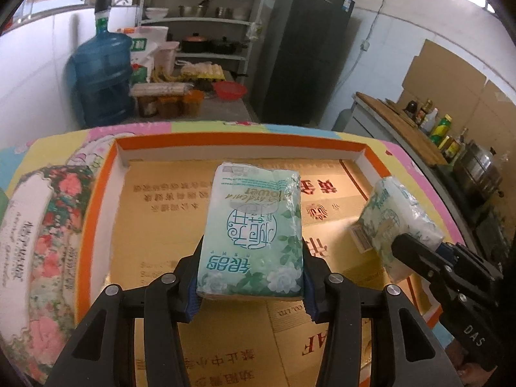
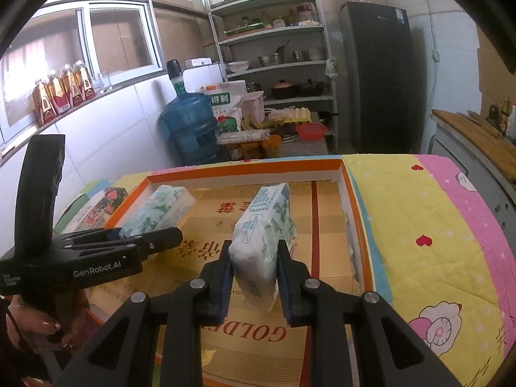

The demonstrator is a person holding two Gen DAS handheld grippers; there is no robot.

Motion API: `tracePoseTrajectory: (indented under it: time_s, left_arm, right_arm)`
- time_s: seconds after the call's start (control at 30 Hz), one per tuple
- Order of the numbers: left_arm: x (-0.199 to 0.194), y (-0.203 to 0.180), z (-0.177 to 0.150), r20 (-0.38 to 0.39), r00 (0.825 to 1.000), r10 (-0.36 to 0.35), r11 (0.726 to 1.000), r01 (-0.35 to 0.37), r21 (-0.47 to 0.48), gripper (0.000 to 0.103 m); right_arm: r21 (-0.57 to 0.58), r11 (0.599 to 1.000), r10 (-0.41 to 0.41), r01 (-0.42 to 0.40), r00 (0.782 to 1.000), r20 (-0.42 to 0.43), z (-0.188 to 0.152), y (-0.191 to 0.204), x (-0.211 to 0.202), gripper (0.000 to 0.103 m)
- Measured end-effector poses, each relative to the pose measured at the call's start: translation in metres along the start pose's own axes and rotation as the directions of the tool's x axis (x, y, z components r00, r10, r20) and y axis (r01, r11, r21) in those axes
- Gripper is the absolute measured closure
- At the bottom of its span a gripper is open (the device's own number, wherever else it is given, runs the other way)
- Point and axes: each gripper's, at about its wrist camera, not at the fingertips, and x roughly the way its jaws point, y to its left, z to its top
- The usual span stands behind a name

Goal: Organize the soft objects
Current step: 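Lower both tissue packs into the box lid and open both grippers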

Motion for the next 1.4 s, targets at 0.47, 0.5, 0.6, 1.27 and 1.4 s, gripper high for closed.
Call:
tracePoseTrajectory:
  time_s: [0.47, 0.5, 0.6, 1.27, 1.4]
  left_arm:
    - [-0.004, 0.007, -0.004, -0.002, 1.000, -0.011, 0.999, 0.011, -0.038, 0.033]
    - [-0.006, 0.007, -0.004, 0.002, 1.000, -0.009, 0.999, 0.009, -0.035, 0.032]
    - [-0.014, 0.007, -0.004, 0.014, 1.000, -0.012, 1.000, 0.012, -0.025, 0.032]
    - [-0.097, 0.015, -0.006, 0.137, 0.990, -0.031, 0.999, 0.026, 0.039, 0.032]
    - [-0.111, 0.021, -0.011, 0.132, 0.989, -0.073, 0.997, 0.068, 0.041, 0.032]
  right_arm:
    - [0.023, 1.000, 0.015, -0.015, 1.000, 0.003, -0.001, -0.003, -0.001, 0.048]
    - [0.023, 1.000, 0.017, -0.017, 1.000, 0.008, -0.001, -0.003, -0.001, 0.048]
    - [0.021, 1.000, 0.021, -0.022, 1.000, 0.021, -0.001, -0.002, -0.004, 0.048]
    - [-0.014, 0.999, -0.028, 0.031, 0.986, 0.162, -0.006, 0.025, -0.050, 0.048]
    - [-0.038, 0.998, -0.049, 0.057, 0.980, 0.192, -0.012, 0.045, -0.068, 0.048]
